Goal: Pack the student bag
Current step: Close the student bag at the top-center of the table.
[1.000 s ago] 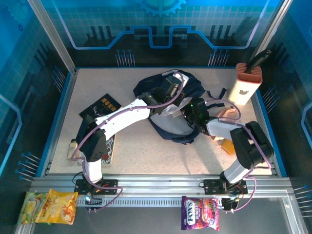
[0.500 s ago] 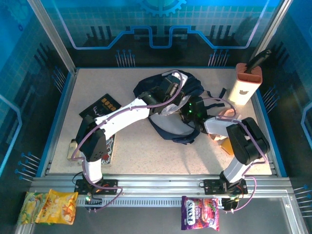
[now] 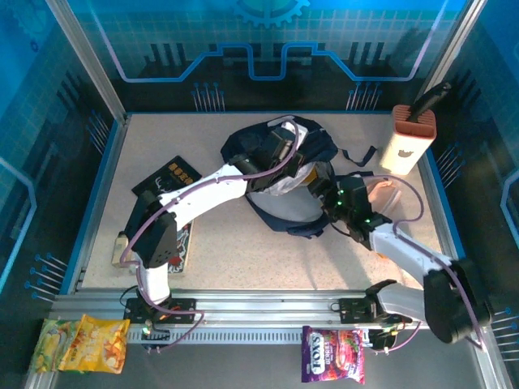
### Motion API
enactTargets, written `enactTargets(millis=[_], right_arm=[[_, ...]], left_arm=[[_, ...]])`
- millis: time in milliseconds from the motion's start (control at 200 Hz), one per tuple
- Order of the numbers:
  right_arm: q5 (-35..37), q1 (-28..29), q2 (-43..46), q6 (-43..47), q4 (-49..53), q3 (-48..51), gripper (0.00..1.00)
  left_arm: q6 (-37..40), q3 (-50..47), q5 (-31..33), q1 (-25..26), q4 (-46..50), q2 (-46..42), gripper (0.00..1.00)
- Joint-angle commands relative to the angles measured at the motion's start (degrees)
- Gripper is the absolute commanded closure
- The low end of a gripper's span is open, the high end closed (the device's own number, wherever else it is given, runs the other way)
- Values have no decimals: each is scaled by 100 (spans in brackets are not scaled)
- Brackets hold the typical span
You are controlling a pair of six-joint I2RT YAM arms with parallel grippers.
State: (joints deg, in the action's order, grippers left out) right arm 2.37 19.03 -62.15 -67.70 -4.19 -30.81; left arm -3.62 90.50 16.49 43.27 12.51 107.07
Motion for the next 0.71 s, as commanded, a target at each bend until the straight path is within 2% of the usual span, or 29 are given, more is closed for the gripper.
enactTargets(millis=[0,85,185,310,350,470,700], right_arm=[[731,-303,642,1081,1084,-146,16],[1118,-426,1094,1575,1512,-319,15],[1471,-507,1400,2318,1868,-663,10],[1488,-634,1493,3066,1964,-1041,0],[1381,-654,1476,3226,1935,-1117,0],[999,-688,1322,3400,1853,-1278,0],[444,-681,928,3073,1474,-1193,0]], left_arm=[[-312,-163,-372,-109,-306,-193,93],[-396,-318,-826,-116,-254,-207,76],[-444,-419,-1247,-113,-152,-265,62],[-604,-620,-1239,-124,16,-475,43],[-668,-699,-1213,-145,101,-565,37],[-948,-1145,-1033,-272,358,-999,23],[-1667,-2593,-376,-687,812,-2165,10]])
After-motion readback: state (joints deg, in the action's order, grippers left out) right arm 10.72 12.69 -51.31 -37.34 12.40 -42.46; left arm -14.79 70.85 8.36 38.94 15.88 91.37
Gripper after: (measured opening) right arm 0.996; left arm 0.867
